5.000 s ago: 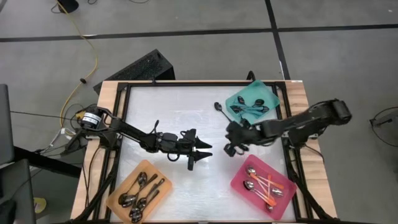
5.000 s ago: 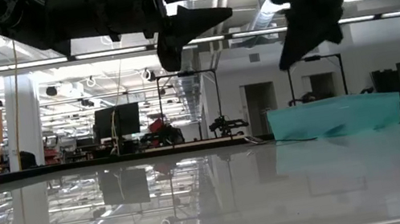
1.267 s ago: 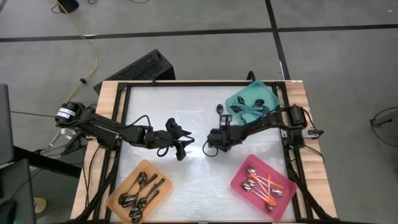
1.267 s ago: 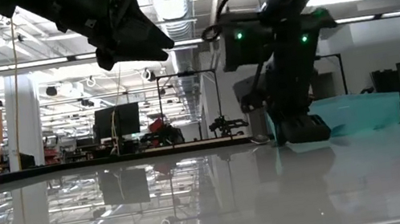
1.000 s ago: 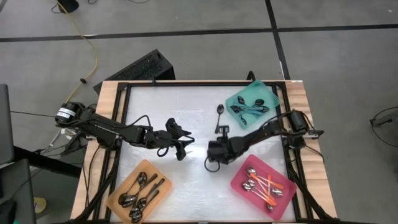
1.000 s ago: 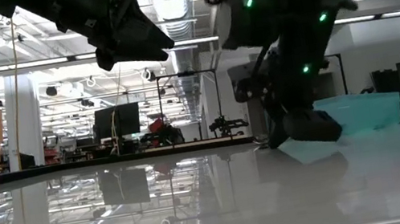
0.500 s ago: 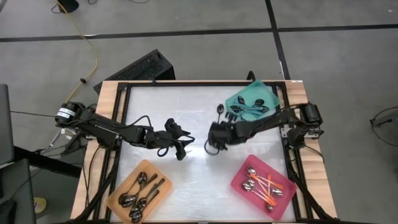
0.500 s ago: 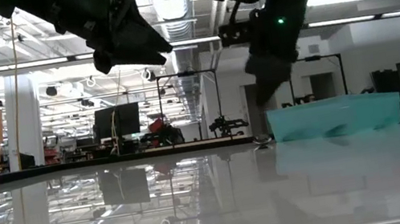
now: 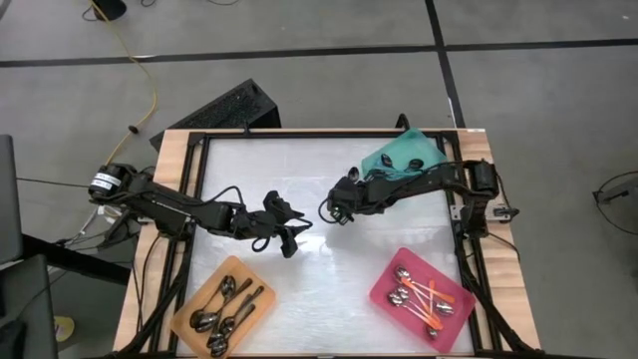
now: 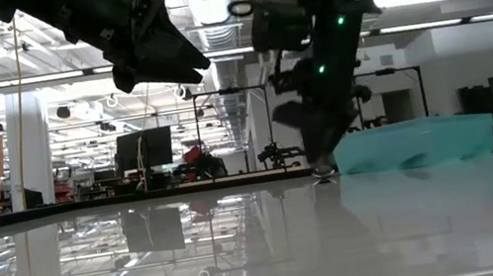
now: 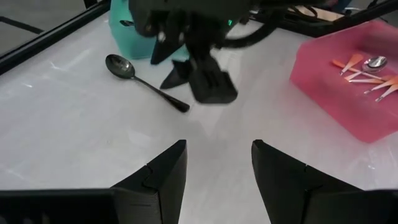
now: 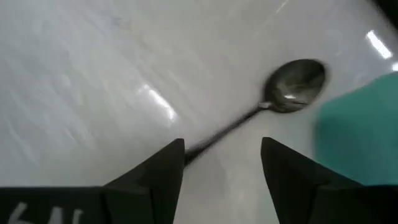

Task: Sort silverware by color (type)
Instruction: Put the black spoon into the orange bin

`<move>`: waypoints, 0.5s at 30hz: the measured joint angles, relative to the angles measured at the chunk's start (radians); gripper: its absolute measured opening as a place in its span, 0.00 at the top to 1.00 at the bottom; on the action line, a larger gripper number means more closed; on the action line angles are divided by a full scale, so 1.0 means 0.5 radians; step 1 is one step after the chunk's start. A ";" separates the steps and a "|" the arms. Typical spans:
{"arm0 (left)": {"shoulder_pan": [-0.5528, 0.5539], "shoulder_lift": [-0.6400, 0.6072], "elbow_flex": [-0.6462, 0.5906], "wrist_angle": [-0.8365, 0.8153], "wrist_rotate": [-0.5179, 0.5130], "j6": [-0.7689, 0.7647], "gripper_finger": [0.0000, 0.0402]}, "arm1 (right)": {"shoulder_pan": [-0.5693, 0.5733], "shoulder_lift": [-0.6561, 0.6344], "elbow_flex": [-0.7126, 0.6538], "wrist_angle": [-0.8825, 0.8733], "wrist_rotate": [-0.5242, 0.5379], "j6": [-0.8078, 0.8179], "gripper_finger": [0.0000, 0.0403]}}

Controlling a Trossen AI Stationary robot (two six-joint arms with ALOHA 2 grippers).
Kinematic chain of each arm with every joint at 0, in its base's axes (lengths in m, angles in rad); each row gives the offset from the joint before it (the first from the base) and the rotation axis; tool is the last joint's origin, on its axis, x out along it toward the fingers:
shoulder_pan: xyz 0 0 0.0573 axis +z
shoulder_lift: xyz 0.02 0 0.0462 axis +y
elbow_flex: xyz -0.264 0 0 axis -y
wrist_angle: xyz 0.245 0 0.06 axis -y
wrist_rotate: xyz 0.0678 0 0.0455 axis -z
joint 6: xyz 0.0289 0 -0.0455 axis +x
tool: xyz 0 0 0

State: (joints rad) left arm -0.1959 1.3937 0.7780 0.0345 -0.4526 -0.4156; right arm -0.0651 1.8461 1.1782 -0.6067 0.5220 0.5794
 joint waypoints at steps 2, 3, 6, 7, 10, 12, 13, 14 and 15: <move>0.000 0.000 0.000 -0.001 0.000 0.000 0.59 | -0.006 0.047 0.000 0.041 -0.001 0.026 0.45; 0.000 0.000 0.000 0.000 0.000 0.000 0.59 | -0.013 0.064 0.000 0.052 0.001 0.044 0.45; 0.000 0.000 0.000 -0.001 -0.005 0.000 0.59 | -0.039 0.104 0.000 0.078 0.010 0.100 0.46; 0.000 0.000 0.000 -0.001 -0.008 0.000 0.59 | -0.053 0.116 0.000 0.091 0.010 0.109 0.46; 0.001 0.000 0.000 0.000 -0.012 0.000 0.59 | -0.097 0.121 0.000 0.101 -0.002 0.155 0.47; 0.001 0.000 0.000 0.001 -0.013 0.000 0.59 | -0.117 0.121 0.000 0.111 -0.004 0.220 0.47; 0.001 0.000 0.000 0.001 -0.013 0.000 0.59 | -0.125 0.121 0.000 0.115 -0.004 0.260 0.47; 0.001 0.000 0.000 0.001 -0.014 0.000 0.59 | -0.130 0.121 -0.001 0.121 -0.003 0.288 0.47; 0.001 0.000 0.000 0.001 -0.014 0.000 0.59 | -0.136 0.121 -0.001 0.131 -0.003 0.308 0.47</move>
State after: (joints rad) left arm -0.1955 1.3937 0.7780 0.0349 -0.4595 -0.4156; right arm -0.1332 1.9064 1.1778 -0.5412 0.5203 0.7334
